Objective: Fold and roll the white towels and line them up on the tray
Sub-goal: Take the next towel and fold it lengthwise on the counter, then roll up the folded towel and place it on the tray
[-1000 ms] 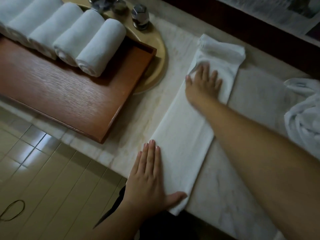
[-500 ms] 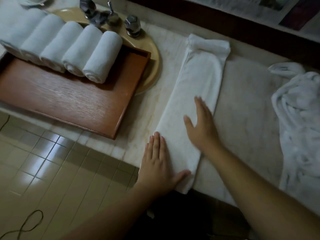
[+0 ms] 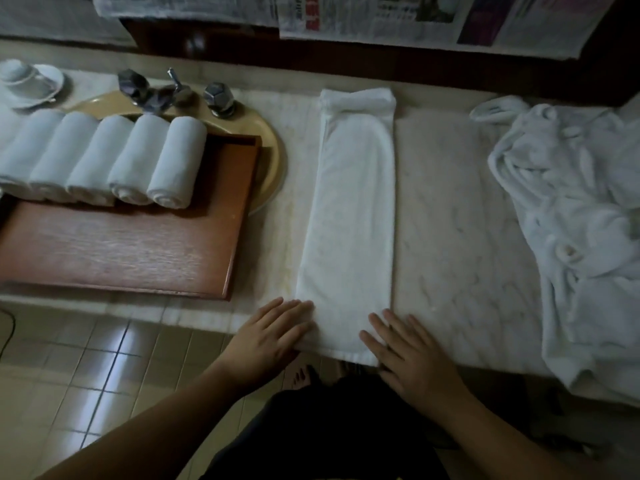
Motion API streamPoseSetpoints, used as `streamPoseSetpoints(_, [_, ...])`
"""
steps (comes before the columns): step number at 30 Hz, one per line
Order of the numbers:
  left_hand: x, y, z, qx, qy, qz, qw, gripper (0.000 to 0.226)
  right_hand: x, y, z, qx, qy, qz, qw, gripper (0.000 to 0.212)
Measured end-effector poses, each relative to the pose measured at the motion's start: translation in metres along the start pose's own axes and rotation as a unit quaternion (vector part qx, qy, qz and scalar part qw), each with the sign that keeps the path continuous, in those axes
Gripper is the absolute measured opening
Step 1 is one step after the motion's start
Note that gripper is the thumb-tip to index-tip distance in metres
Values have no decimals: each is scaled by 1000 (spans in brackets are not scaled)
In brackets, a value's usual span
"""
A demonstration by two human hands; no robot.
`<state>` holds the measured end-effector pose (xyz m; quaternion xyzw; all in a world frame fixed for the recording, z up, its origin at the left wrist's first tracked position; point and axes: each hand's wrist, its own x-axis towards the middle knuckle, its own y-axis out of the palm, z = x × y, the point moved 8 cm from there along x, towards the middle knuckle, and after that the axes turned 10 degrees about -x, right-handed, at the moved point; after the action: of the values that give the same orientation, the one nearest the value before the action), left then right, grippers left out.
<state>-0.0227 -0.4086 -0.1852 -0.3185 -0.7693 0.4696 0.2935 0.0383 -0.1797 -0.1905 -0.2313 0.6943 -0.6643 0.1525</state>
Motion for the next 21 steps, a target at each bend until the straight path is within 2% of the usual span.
streamPoseSetpoints(3, [1,-4,-3,-3,27,-28,999,25,-1,-1,-4,0,19,-19,1000,57])
streamPoseSetpoints(5, [-1,-4,-2,-10,28,-31,999,24,-2,-5,-4,-1,41,-37,998,51])
streamPoseSetpoints(10, [-4,-11,2,-62,23,-48,997,27,-6,-8,-10,49,129,-41,990,52])
streamPoseSetpoints(13, [-2,-21,-1,-58,4,-78,995,26,-5,-14,-11,86,145,-47,985,46])
streamPoseSetpoints(16, [1,-22,-1,-52,-20,-67,996,26,-4,-20,-11,109,161,-58,979,40])
streamPoseSetpoints(21, [5,-24,6,-151,-113,-69,980,31,-1,-25,-21,174,217,-62,959,29])
